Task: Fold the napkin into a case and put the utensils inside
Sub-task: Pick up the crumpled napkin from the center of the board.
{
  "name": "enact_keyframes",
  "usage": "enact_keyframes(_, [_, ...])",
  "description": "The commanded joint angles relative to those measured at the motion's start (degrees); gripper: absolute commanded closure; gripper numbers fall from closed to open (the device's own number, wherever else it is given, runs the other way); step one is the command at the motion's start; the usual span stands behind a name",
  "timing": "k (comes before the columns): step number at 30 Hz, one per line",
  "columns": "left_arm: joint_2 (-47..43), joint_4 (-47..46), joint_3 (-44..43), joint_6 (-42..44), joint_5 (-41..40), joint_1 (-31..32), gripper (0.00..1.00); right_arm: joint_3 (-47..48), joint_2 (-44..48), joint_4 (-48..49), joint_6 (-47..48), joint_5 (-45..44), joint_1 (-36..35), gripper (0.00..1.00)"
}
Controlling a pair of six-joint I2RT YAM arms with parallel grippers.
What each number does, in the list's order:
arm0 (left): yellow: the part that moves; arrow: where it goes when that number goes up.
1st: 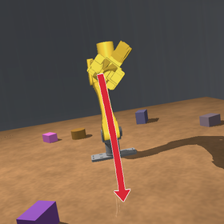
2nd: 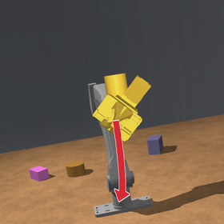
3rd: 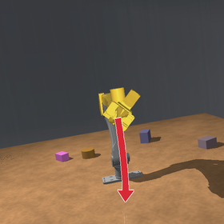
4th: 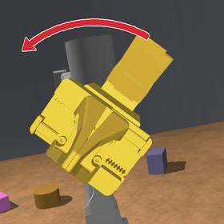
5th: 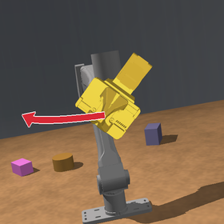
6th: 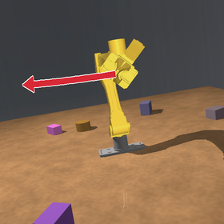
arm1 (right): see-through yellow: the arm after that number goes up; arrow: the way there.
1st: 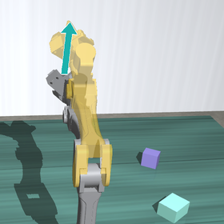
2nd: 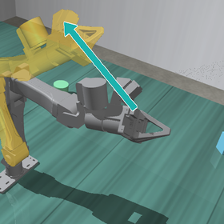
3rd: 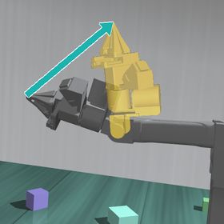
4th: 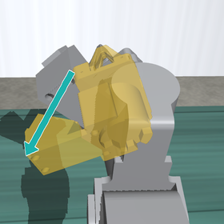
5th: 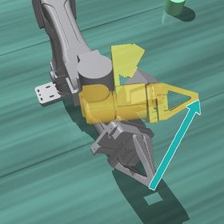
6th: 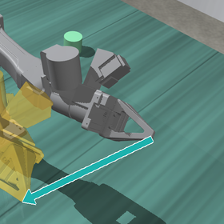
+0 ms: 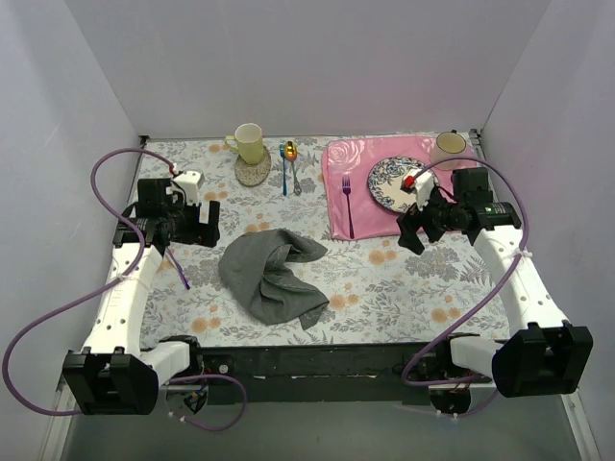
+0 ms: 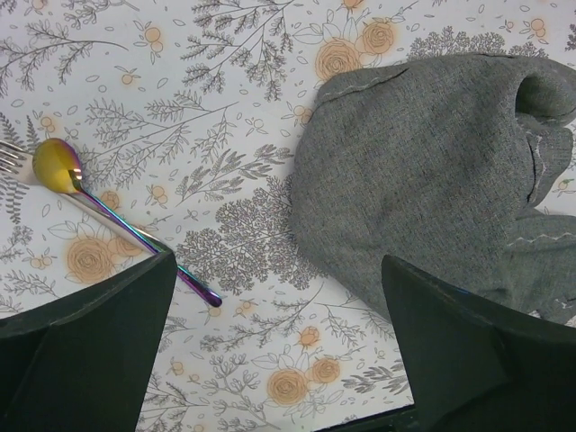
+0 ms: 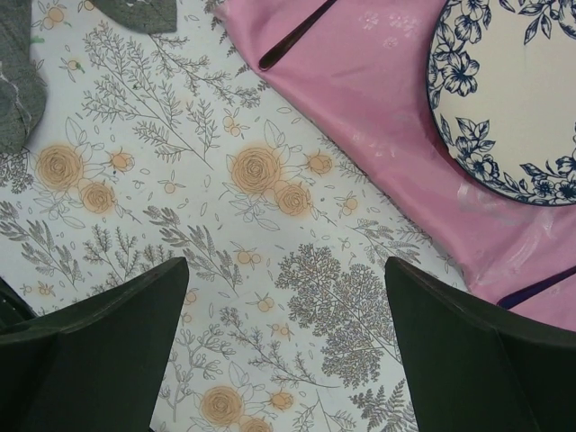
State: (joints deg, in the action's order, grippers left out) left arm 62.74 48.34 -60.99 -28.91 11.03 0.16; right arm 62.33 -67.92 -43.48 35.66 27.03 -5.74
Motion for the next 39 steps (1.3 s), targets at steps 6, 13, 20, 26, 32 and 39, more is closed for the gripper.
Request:
enact_keyframes(6, [8.26, -4.29, -12.12, 6.93, 8.84, 8.77, 0.02, -3.17, 0.85, 0.24, 5.55, 1.63, -1.91, 0.01])
enact_keyframes(13, [24.78, -7.82, -22.41, 10.97, -0.31, 33.99, 0.02, -12.39, 14.36, 1.38, 11.79, -2.59, -1.91, 0.01])
enact_keyframes(20, [38.67, -9.75, -25.93, 13.26, -5.84, 45.71, 0.02, -15.92, 22.48, -0.37, 14.17, -3.91, -1.91, 0.01])
enact_keyframes(26, [48.08, -6.51, -28.31, 14.23, -9.09, 48.35, 0.11, -15.57, 23.10, -1.51, 15.05, -3.30, -1.91, 0.01])
enact_keyframes(32, [51.51, -7.29, -24.98, 14.40, -15.59, 48.44, 0.20, -14.07, 21.34, -2.31, 15.14, -0.66, -2.08, 0.01])
enact_keyframes(39, [48.63, -11.51, -21.18, 13.53, -18.85, 48.09, 0.59, -14.43, 19.23, -1.78, 18.56, 1.71, -2.00, 0.01])
